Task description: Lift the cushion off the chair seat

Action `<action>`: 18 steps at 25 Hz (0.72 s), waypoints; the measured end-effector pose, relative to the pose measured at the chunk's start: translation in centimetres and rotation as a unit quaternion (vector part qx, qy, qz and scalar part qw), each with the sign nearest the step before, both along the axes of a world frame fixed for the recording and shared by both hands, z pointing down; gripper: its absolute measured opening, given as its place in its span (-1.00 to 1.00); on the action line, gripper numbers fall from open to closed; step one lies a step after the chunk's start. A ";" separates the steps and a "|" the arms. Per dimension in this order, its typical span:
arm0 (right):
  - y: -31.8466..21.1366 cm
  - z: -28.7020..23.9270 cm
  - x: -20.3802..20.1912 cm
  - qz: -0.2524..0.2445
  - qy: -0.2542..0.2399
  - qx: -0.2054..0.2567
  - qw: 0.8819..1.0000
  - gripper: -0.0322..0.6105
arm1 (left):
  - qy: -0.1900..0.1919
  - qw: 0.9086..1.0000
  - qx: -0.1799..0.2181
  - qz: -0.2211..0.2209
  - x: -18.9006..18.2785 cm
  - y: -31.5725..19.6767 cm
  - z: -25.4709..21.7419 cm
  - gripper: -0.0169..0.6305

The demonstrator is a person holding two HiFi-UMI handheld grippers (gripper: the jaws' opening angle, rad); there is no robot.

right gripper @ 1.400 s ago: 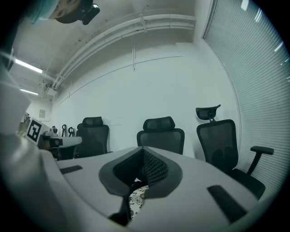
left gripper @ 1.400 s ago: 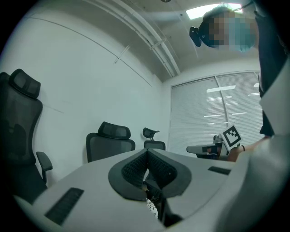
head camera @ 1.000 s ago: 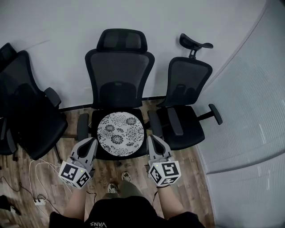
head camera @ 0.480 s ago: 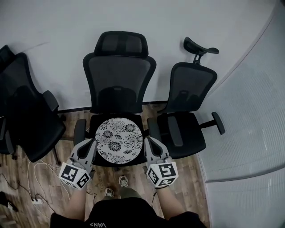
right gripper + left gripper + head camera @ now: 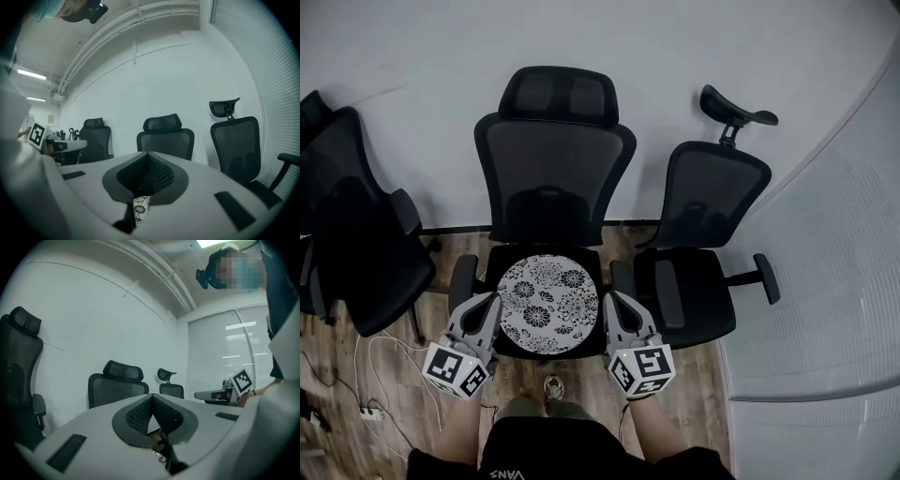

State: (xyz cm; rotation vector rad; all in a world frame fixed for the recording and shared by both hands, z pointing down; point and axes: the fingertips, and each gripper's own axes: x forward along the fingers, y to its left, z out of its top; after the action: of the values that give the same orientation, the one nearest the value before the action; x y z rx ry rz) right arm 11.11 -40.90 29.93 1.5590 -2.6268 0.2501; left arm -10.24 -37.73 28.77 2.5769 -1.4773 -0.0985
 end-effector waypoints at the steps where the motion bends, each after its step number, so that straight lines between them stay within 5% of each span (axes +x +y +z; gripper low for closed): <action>1: -0.3 0.2 0.2 0.000 -0.001 -0.001 1.000 -0.85 | 0.000 1.000 -0.001 -0.001 0.2 -0.3 0.2 -0.91; 18: -3.3 2.2 0.0 0.026 0.004 -0.017 1.000 -0.85 | -0.003 0.999 -0.029 0.018 -0.2 -3.9 2.4 -0.91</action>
State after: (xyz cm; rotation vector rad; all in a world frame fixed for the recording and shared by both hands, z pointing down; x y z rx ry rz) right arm 11.14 -44.18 32.12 1.6144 -2.5642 0.2894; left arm -10.44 -41.59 31.19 2.5591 -1.4143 -0.0427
